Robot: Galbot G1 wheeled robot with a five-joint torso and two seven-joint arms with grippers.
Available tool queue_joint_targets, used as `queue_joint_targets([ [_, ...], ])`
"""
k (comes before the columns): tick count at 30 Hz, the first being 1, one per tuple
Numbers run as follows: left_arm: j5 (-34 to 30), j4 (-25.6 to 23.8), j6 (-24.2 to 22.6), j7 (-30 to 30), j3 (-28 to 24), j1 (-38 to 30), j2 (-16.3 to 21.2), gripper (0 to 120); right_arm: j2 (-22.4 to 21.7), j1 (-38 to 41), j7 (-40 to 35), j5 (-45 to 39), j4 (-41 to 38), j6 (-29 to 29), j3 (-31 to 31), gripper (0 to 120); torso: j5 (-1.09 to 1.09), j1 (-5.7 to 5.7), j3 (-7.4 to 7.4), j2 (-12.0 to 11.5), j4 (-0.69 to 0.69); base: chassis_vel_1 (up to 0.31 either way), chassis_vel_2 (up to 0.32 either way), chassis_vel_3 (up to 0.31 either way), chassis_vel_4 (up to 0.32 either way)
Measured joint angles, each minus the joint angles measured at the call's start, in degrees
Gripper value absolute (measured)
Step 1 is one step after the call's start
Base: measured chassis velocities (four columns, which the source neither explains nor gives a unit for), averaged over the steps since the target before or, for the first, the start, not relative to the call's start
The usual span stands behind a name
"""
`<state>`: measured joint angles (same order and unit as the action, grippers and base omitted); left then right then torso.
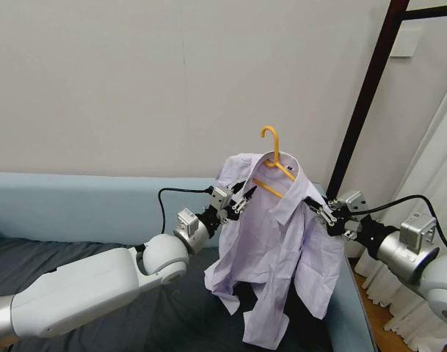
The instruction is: Pick up the clothes from the sofa and hang them on the clothes hanger.
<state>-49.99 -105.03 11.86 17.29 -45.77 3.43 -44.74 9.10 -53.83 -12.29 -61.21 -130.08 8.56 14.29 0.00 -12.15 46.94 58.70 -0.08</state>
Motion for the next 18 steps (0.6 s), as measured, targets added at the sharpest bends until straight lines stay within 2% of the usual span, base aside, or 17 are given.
queue_joint_targets([
  [3,-0.03,-0.06,0.0,-0.03,-0.13,-0.54,-0.29,0,-0.47,0.82,0.0,-0.49,-0.05,0.14,-0.18,7,0.0,0.0,0.0,0.0,0.0,0.0,0.0,0.0,0.0],
  [13,-0.3,-0.84,-0.3,-0.16,-0.62,-1.42,-0.87,0,-1.41,1.84,-0.18,-1.16,-0.01,0.42,-0.22,7,0.0,0.0,0.0,0.0,-0.01,0.0,0.0,0.0,0.0],
  [18,-0.19,-2.01,-1.83,1.69,-0.06,-1.18,0.32,2,-0.79,1.65,-0.23,-1.19,-0.09,0.41,-0.22,7,0.0,0.0,0.0,0.0,-0.01,0.0,0.0,0.0,0.0],
])
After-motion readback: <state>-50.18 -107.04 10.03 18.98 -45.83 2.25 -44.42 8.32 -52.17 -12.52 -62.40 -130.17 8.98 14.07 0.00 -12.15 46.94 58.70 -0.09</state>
